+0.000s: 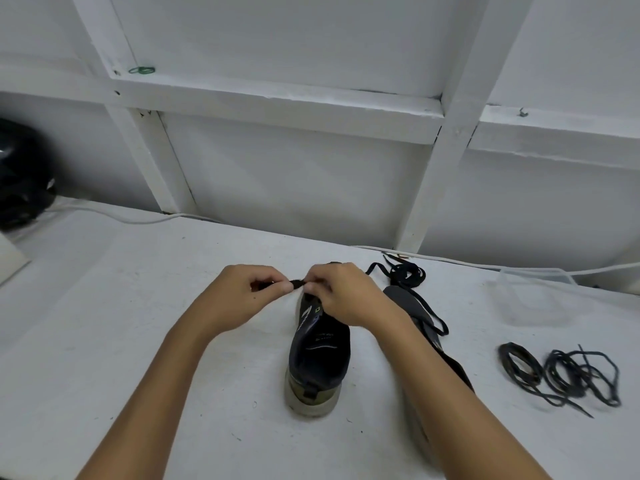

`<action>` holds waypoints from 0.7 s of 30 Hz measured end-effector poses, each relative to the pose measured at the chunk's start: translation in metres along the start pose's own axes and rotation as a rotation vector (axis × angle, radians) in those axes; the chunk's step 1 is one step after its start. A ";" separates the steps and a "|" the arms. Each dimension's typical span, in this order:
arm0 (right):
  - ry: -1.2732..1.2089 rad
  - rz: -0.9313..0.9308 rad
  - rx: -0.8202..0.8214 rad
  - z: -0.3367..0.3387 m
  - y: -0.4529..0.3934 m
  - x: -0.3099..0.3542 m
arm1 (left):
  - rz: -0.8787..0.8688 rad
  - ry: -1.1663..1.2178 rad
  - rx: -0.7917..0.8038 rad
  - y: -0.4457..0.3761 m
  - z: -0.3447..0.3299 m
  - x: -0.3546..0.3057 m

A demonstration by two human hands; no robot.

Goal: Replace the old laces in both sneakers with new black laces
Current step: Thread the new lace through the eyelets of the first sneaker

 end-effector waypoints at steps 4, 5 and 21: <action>0.084 -0.281 -0.353 0.046 0.016 -0.041 | 0.130 -0.053 -0.016 0.006 0.009 0.029; 0.089 -0.362 -0.382 0.053 0.021 -0.055 | 0.149 -0.055 -0.020 0.008 0.010 0.035; 0.026 -0.276 -0.373 0.058 0.022 -0.057 | 0.173 -0.116 0.082 -0.002 -0.014 0.029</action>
Point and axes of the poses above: each hand's wrist, its own y-axis away from the middle knuckle, its own z-axis out of the back of the hand, x = y × z, the point moved 9 cm from there along -y, towards the middle knuckle, and after that the axes turned 9 degrees about x, right-handed, at the moved point
